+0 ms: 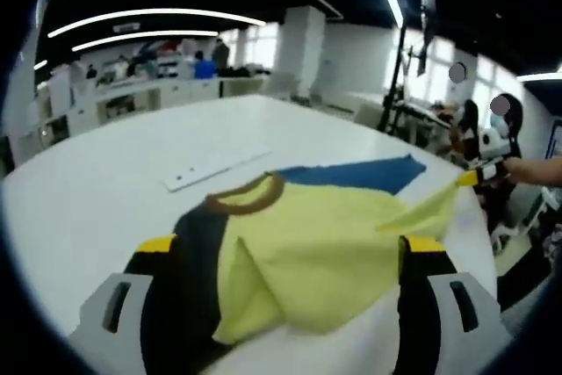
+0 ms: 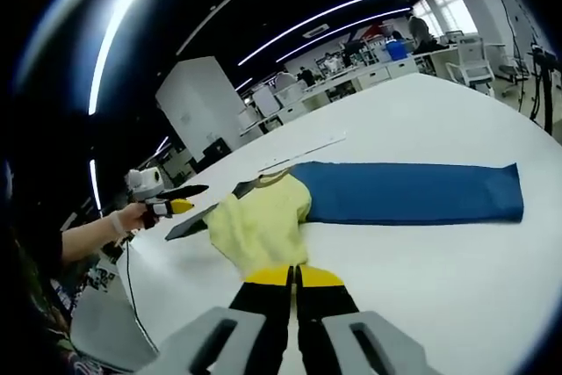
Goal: Fold the garment on the visible template until the final outline fits inside the template.
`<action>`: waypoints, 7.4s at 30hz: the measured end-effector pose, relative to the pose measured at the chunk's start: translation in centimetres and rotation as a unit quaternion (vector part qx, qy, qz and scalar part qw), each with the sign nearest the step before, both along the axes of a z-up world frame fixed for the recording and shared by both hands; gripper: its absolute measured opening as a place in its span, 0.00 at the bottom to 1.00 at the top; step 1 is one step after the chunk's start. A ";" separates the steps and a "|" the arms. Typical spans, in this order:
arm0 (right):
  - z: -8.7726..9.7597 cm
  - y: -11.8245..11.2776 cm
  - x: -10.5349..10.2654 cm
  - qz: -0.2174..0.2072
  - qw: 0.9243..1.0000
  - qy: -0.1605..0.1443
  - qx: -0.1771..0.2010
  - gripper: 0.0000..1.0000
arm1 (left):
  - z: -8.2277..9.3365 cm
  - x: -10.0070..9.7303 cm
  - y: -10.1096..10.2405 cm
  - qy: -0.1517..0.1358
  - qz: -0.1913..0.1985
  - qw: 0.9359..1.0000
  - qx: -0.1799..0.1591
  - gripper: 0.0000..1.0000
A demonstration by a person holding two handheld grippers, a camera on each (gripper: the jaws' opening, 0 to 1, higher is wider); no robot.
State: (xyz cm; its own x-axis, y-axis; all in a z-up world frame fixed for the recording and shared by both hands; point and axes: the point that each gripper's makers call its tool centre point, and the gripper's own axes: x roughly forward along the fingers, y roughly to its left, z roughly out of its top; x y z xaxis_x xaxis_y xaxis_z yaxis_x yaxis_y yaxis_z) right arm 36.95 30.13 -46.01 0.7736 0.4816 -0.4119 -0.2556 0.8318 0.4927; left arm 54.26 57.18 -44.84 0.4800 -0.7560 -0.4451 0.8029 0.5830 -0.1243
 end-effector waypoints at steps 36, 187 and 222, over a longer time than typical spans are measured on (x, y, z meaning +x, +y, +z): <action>-0.6 -0.1 -0.5 -0.003 1.000 0.010 0.002 0.00 | -5.3 -4.3 1.2 0.114 -0.052 0.992 -0.018 0.31; 1.4 -1.9 -1.3 0.035 0.993 -0.077 -0.077 1.00 | -1.2 -19.1 11.1 0.071 0.116 0.988 -0.068 0.87; -2.6 -18.7 3.1 -0.259 0.966 -0.017 -0.002 0.61 | -1.8 -20.9 12.3 0.108 0.166 0.976 -0.095 0.79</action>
State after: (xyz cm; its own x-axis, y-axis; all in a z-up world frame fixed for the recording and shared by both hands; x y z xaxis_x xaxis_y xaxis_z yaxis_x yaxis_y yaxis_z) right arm 40.03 11.39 -48.65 0.9232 0.0239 -0.3835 0.1802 0.8546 0.4871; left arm 33.40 69.45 -46.64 0.6232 -0.6531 -0.4302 0.5173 0.7568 -0.3996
